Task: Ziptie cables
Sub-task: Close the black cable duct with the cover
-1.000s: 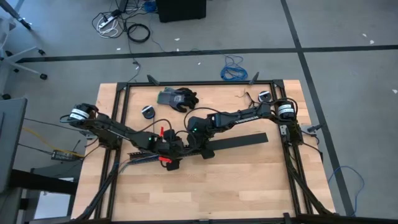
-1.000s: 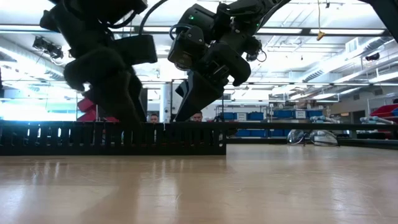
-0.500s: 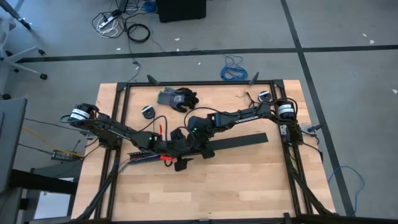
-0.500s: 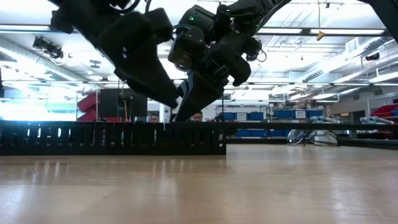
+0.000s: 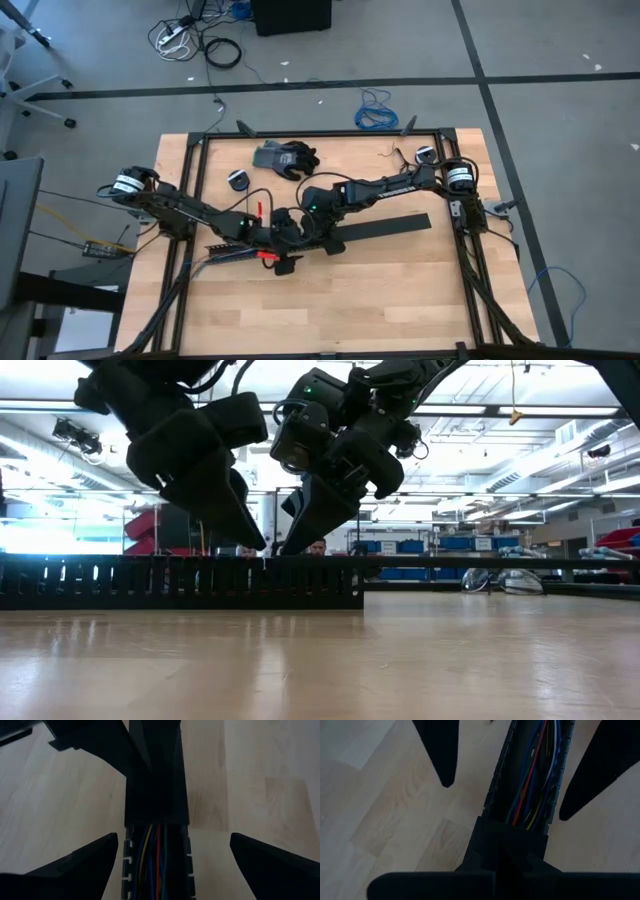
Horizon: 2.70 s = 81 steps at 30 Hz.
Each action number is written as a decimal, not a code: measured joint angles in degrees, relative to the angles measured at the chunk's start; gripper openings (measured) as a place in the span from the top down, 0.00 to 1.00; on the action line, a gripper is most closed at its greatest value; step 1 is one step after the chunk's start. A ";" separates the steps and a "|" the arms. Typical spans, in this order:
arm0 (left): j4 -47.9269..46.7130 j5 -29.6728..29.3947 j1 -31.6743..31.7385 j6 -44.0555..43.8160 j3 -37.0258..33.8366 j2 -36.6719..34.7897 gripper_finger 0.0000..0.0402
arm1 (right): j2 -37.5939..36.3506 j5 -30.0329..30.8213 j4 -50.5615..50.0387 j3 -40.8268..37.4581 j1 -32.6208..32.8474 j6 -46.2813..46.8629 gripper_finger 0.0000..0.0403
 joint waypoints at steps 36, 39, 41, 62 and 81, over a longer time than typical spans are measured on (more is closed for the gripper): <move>-2.71 -5.09 -0.02 -0.12 0.00 3.02 0.05 | 0.00 -0.32 0.00 0.02 0.00 -0.03 1.00; -3.10 -5.75 -0.02 -0.16 0.02 3.06 0.05 | 0.00 -0.36 -0.02 0.04 0.00 -0.03 1.00; -3.03 -5.77 -0.02 -0.26 0.02 3.08 0.05 | 0.00 -0.35 -0.02 0.04 0.00 -0.03 1.00; -2.81 -2.69 -0.09 -1.83 0.02 3.08 0.19 | 0.00 -0.68 0.29 0.01 -0.31 -0.01 1.00; -2.40 -2.29 -0.09 -1.83 0.02 3.08 0.35 | 0.11 -1.78 2.41 -0.04 -0.35 -0.01 1.00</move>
